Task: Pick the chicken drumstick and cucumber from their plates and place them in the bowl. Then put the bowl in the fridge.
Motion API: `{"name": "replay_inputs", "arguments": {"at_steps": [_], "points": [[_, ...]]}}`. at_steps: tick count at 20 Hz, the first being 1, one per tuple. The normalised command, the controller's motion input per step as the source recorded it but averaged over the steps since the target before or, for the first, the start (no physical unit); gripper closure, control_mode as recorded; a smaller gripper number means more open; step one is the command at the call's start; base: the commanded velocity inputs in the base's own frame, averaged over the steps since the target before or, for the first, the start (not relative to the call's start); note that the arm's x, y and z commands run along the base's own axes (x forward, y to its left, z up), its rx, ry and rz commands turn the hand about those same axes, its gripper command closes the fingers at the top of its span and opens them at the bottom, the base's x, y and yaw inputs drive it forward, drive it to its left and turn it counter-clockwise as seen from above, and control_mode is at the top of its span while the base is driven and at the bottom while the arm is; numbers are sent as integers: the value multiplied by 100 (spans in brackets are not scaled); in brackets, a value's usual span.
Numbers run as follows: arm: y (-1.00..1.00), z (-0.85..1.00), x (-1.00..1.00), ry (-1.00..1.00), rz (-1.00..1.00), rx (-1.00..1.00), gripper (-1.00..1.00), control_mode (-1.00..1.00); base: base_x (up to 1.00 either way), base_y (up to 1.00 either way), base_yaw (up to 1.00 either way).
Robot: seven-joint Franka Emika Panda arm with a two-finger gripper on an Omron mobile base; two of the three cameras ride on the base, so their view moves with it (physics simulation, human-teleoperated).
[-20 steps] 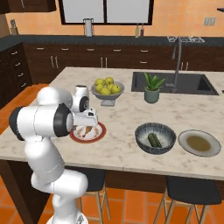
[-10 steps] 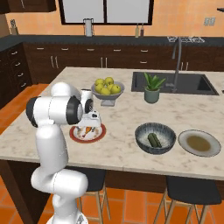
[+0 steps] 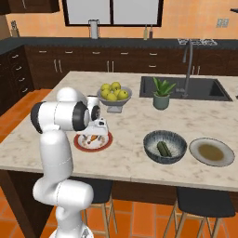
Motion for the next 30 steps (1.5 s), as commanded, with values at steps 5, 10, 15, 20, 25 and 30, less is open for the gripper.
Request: {"name": "replay_inputs", "arguments": {"at_steps": [5,10,15,20,25,30], "points": [[0,-2,-4,0,0,0,100,-100,0,0,0],[-14,21,-51,0,0,3,100,-100,0,0,0],[-43,97,-94,-5,-1,4,100,-100,0,0,0],[-57,76,-44,0,1,0,100,-100,0,0,0],[-85,28,-23,0,16,-1,100,-100,0,0,0],[-93,30,-5,0,22,0,100,-100,0,0,0]]}}
